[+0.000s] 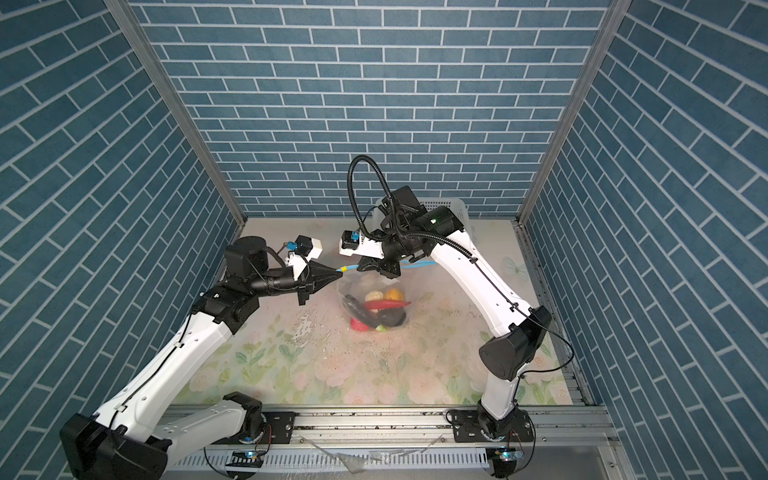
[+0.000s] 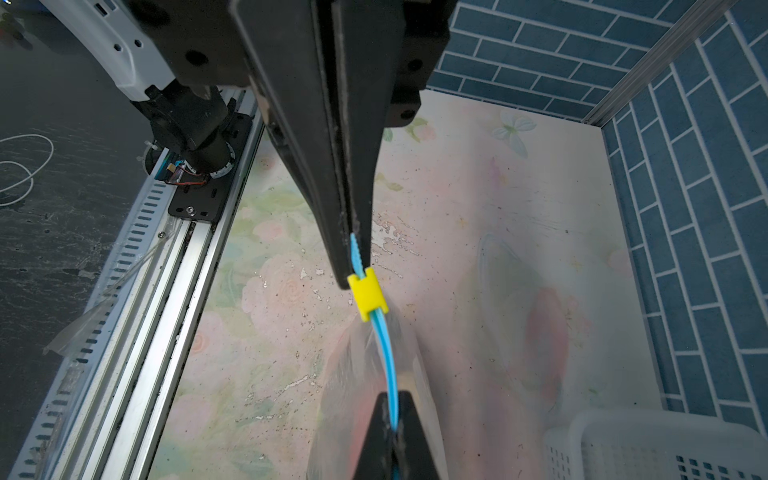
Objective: Place the food in the zip-top bag and seal the zipper
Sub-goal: 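Pinch the blue zipper edges together with the right gripper beside the yellow slider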
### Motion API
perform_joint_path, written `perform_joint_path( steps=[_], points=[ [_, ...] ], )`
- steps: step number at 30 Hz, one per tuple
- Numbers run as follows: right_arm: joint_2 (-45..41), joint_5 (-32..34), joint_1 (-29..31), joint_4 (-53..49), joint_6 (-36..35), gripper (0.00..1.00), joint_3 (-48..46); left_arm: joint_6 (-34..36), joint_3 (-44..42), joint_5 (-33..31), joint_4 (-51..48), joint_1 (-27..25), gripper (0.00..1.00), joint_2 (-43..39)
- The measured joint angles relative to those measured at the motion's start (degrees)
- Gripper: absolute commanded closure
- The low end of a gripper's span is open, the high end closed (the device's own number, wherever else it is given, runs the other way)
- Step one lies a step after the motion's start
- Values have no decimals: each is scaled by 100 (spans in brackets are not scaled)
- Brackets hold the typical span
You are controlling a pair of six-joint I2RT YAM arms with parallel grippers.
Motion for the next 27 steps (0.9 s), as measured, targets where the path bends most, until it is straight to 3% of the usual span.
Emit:
perform_joint_path(
  steps=[8, 27],
  points=[
    [-20, -337, 2, -7, 24, 72, 0, 2, 2, 0, 9, -37, 100, 0],
    [-61, -1163, 9, 61, 7, 65, 184, -2, 0, 46, 131, -76, 100, 0]
  ],
)
